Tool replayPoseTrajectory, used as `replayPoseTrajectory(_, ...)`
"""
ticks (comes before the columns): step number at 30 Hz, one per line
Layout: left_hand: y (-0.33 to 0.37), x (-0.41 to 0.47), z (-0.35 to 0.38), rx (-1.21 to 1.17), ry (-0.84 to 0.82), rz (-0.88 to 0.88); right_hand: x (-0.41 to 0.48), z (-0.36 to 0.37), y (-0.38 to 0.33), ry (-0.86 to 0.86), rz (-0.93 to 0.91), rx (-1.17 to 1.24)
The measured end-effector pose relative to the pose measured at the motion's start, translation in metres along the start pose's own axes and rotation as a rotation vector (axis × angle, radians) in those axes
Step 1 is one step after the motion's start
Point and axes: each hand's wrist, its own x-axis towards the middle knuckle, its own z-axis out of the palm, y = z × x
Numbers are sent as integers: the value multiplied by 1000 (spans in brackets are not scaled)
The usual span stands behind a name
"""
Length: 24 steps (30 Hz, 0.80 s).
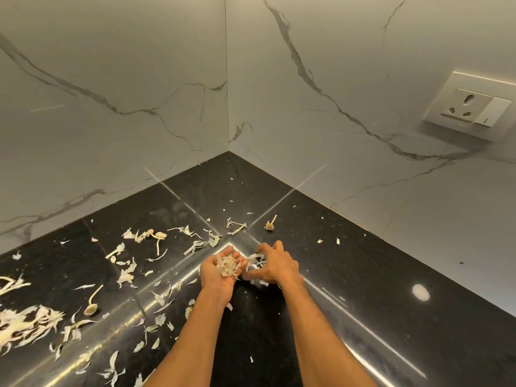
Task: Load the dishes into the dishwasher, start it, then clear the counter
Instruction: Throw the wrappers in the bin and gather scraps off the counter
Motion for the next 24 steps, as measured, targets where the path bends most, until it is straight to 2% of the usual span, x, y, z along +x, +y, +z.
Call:
replayPoseTrajectory(7,-3,4,-5,34,-5,18,0,3,3,-21,-19,72)
replayPoseTrajectory(12,-9,4,-7,4,26,4,-5,-1,12,-17,77,154)
replayPoseTrajectory(16,-11,2,-5,24,7,-14,-11,-8,15,-72,146,482)
replayPoseTrajectory(19,-21,-3,-2,56,-25,-49,-17,-15,7,-82,94,645)
replayPoseTrajectory(24,-39,-9,9,46,-140,-167,-21,-19,-10,-1,-26,485)
